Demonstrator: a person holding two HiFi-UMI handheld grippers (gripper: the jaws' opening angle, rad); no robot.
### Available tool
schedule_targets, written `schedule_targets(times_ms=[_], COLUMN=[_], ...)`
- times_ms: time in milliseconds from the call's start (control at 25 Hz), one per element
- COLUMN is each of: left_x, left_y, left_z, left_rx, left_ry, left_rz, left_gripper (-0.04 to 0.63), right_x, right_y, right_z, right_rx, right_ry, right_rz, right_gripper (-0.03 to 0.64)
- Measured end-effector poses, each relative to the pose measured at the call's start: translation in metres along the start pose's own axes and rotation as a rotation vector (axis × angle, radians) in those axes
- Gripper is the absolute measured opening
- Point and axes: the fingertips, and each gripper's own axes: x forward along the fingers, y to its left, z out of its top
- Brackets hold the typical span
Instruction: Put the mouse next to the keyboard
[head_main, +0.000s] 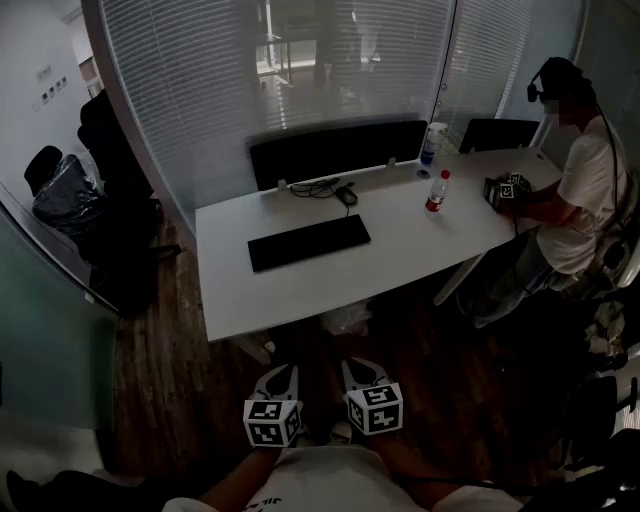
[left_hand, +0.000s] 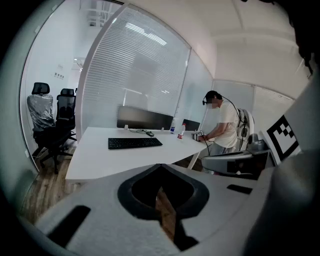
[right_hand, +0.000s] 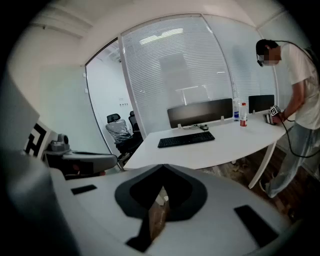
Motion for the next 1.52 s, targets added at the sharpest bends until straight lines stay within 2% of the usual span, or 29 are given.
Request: schedule_targets(times_ms=[480, 760, 920, 1240, 1520], left_x=[0.021, 0.076, 0.125, 0.216, 0.259], left_y=[-0.021, -0.003, 0.018, 0.068, 0.100], left_z=[0.003, 0.017, 0.044, 0.130, 0.162], left_rx=[-0.010, -0.018, -0.013, 0.029, 0.026], left_ry=[-0.004, 0.011, 0.018, -0.001, 0.011], left_rz=[0.013, -0.018, -0.041, -0.080, -0.086], left_gripper=[0.005, 0.005, 0.005, 0.005, 0.005], right_x=[-0.004, 0.042, 0.085, 0.180, 0.231], right_y=[-0.034, -0.057, -0.081, -0.114, -0.123], right_z=[0.004, 0.019, 0.047, 0.132, 0.169], right_rx=[0.009, 0.014, 0.024, 0.016, 0.018], right_ry=[0.003, 0.018, 0.022, -0.004, -0.001], right_rz=[0.003, -0.012, -0.033, -0.057, -0.060], right_gripper=[0.003, 0.003, 0.003, 0.003, 0.003])
